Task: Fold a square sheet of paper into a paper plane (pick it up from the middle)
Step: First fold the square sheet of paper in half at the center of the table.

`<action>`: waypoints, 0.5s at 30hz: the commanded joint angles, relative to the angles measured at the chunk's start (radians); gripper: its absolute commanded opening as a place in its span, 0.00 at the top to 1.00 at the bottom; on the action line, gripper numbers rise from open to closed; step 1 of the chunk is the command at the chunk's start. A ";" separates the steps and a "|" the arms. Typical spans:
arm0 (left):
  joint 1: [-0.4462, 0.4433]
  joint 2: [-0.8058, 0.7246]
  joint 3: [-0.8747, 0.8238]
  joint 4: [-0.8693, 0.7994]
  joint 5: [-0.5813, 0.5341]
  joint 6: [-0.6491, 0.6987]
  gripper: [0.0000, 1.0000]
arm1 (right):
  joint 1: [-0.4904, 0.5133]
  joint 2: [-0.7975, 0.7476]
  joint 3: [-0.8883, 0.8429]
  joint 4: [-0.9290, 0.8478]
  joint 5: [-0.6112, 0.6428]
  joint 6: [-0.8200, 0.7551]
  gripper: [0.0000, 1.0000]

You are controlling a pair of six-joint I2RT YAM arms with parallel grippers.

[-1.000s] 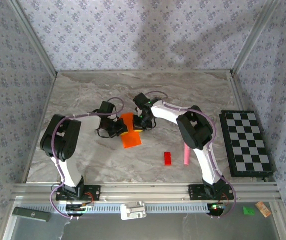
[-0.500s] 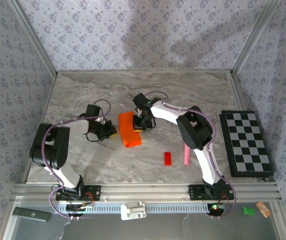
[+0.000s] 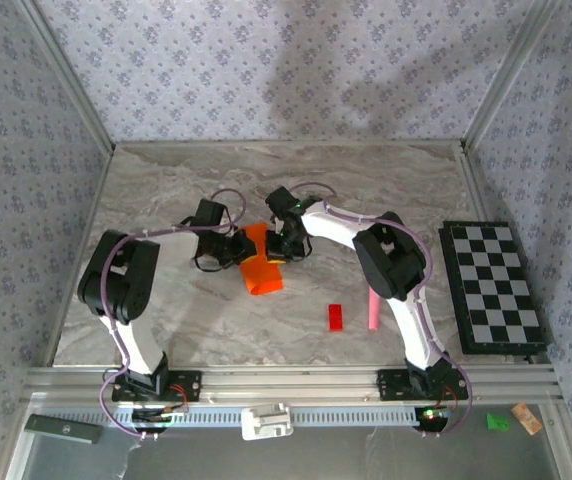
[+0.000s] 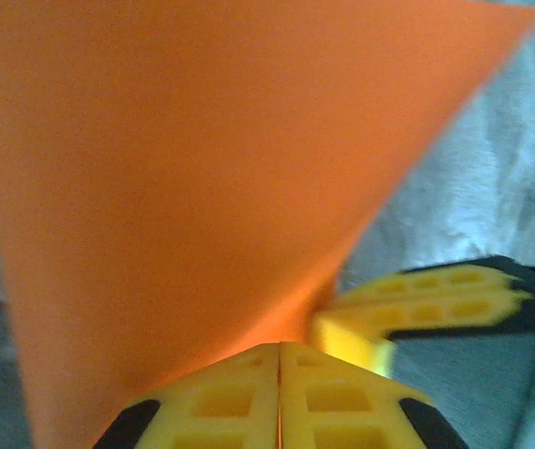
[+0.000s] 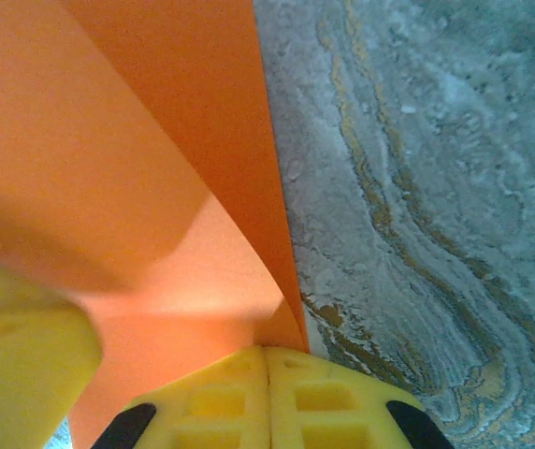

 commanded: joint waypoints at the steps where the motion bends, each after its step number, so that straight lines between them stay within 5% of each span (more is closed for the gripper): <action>1: 0.034 0.028 -0.015 0.024 -0.030 0.012 0.92 | -0.006 0.148 -0.106 -0.150 0.213 0.017 0.93; 9: 0.190 -0.020 -0.110 0.001 -0.067 0.054 0.94 | -0.005 0.145 -0.121 -0.157 0.243 0.012 0.93; 15: 0.162 -0.114 -0.059 -0.015 0.001 0.072 0.94 | -0.005 0.144 -0.123 -0.157 0.248 0.012 0.94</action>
